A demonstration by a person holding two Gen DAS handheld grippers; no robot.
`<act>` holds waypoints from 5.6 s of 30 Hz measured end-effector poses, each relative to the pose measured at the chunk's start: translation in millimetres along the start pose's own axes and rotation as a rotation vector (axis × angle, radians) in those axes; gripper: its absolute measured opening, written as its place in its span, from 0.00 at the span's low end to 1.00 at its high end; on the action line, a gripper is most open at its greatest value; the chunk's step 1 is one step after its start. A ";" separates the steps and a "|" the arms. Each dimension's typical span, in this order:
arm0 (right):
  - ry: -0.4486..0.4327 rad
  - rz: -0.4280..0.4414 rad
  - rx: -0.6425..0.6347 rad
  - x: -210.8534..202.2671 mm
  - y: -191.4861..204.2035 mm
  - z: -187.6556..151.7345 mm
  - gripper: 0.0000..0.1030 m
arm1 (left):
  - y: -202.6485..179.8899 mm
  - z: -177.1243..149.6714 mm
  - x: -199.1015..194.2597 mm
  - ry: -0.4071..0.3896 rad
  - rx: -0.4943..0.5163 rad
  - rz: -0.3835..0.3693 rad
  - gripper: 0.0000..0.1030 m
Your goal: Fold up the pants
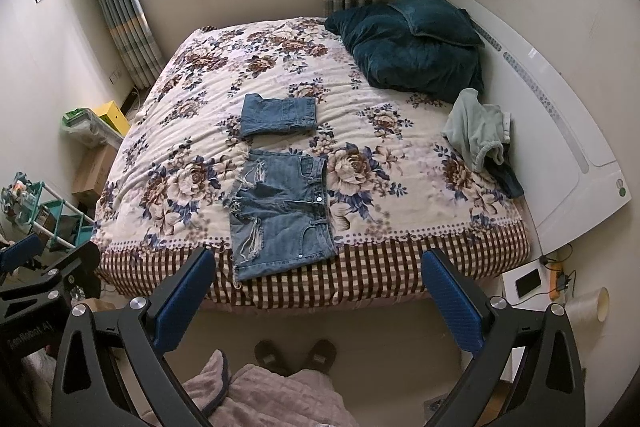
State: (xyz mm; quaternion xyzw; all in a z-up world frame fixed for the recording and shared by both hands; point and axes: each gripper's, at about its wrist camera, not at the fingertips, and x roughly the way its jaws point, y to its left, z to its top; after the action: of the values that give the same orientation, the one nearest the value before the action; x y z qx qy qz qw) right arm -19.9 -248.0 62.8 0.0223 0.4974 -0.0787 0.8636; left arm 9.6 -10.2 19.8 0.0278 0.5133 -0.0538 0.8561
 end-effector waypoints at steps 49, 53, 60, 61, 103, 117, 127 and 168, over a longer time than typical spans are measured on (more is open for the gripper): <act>0.330 0.081 0.121 532.0 -28.3 147.1 1.00 | 21.1 179.8 469.2 0.312 -0.021 0.219 1.00; 0.433 0.083 0.119 638.0 -33.9 163.9 1.00 | 18.8 194.0 564.7 0.409 -0.031 0.201 1.00; 0.578 0.076 0.051 778.1 -25.4 158.2 1.00 | 14.5 215.8 697.2 0.495 -0.009 0.124 0.98; 0.599 0.085 0.051 796.6 -25.4 156.4 1.00 | 13.6 218.9 713.5 0.500 0.001 0.105 0.92; 0.601 0.258 0.133 609.1 -39.6 -38.6 0.28 | 5.3 -55.6 486.9 0.504 -0.167 -0.049 0.11; 0.835 0.143 0.078 618.4 -70.5 -169.8 0.75 | 7.0 -169.8 481.8 0.658 -0.134 0.015 0.58; 0.613 0.185 0.372 597.9 -139.2 -106.2 0.75 | 58.4 -40.7 521.1 0.436 -0.354 -0.084 0.76; 0.749 0.100 0.044 644.4 -30.3 -186.8 0.57 | -9.1 -147.5 573.0 0.546 -0.164 0.083 0.53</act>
State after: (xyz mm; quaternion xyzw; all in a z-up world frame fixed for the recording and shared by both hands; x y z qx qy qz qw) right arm 132.9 -329.3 -586.0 0.0922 0.7751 -0.0337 0.6241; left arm 147.1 -40.5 -555.0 -0.0072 0.7258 0.0324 0.6871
